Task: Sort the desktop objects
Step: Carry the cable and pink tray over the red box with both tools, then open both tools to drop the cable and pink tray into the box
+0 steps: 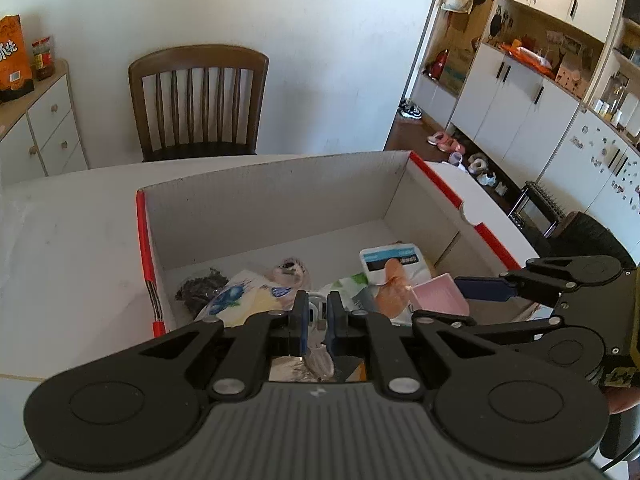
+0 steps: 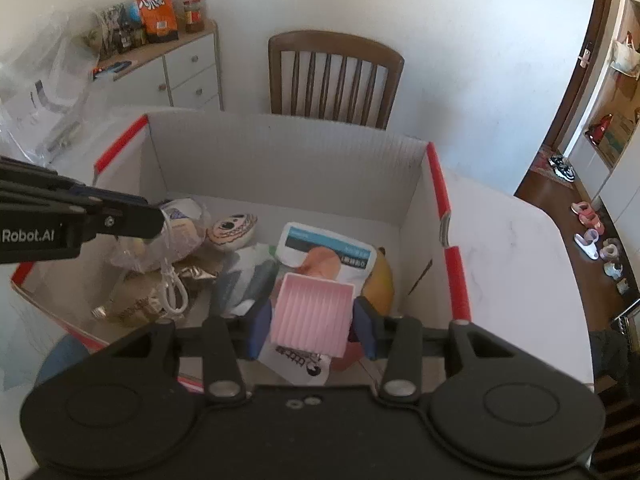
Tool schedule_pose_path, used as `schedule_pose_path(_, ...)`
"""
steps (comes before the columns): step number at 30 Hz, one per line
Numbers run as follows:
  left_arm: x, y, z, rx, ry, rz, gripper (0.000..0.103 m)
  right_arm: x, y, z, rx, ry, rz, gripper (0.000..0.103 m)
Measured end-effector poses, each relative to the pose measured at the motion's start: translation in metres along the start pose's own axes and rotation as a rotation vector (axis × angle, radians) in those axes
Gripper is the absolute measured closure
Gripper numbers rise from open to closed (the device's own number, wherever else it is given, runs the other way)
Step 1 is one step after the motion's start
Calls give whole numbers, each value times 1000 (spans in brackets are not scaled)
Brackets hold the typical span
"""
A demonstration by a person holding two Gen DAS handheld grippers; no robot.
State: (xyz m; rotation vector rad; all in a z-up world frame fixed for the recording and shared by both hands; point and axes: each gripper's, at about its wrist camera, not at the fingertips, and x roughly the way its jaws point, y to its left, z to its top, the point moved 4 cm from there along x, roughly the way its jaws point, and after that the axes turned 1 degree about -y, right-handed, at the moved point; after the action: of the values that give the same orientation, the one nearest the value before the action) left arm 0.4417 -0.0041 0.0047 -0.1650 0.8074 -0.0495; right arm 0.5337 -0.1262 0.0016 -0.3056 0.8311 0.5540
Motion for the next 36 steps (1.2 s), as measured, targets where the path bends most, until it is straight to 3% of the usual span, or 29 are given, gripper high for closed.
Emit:
schedule_pose_path(3, 0, 0, 0, 13, 5, 10, 95, -2, -1, -1, -9, 8, 25, 51)
schedule_pose_path(5, -1, 0, 0, 23, 6, 15, 95, -6, -1, -1, -16, -3, 35, 32)
schedule_pose_path(9, -3, -1, -2, 29, 15, 59, 86, -17, -2, 0, -44, -32, 42, 29)
schedule_pose_path(12, -7, -2, -5, 27, 3, 59, 68, -26, -3, 0, -46, -50, 50, 26)
schedule_pose_path(14, -11, -5, -6, 39, -19, 64, 30, -31, -6, 2, -40, -63, 63, 24)
schedule_pose_path(15, -16, -7, -7, 48, -45, 68, 24, -34, -6, 2, -37, -71, 69, 23)
schedule_pose_path(26, -44, -21, -14, 79, -108, 98, 23, -70, -16, -1, -16, -174, 119, 4)
schedule_pose_path(36, -64, -23, -21, 19, -146, 147, 23, -89, -19, -11, -6, -198, 145, 2)
